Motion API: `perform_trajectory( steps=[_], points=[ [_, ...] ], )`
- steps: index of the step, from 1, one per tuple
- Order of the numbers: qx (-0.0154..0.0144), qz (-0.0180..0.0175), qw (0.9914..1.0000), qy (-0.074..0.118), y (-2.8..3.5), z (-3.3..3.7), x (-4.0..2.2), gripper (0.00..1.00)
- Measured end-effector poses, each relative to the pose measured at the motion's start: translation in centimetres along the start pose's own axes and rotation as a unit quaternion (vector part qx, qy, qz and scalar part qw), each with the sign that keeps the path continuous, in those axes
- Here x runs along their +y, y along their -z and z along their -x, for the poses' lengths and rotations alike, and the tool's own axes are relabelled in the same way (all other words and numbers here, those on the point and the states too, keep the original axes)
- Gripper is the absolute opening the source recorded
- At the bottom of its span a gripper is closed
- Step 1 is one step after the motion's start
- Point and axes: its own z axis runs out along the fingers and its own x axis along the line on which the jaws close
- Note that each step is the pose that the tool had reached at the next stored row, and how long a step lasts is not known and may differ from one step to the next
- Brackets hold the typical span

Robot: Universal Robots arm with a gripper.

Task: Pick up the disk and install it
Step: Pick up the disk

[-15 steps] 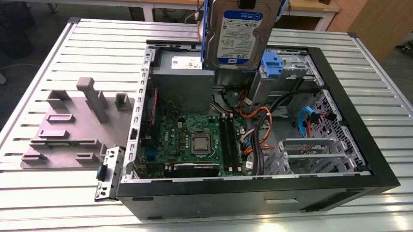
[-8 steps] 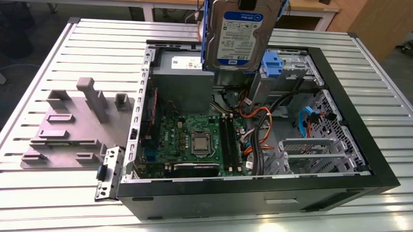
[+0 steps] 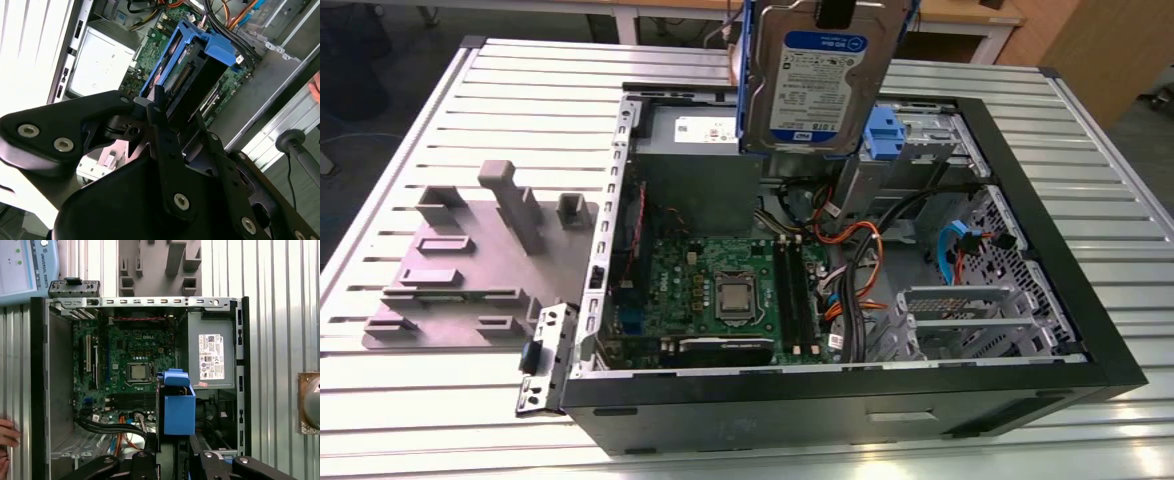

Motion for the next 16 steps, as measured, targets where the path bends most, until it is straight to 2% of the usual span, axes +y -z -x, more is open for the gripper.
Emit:
perform_trajectory(
  steps=[16],
  points=[
    [0.0000, 0.0000, 1.00000, 0.000, 0.13, -3.51, -0.10, 0.35]
  ],
)
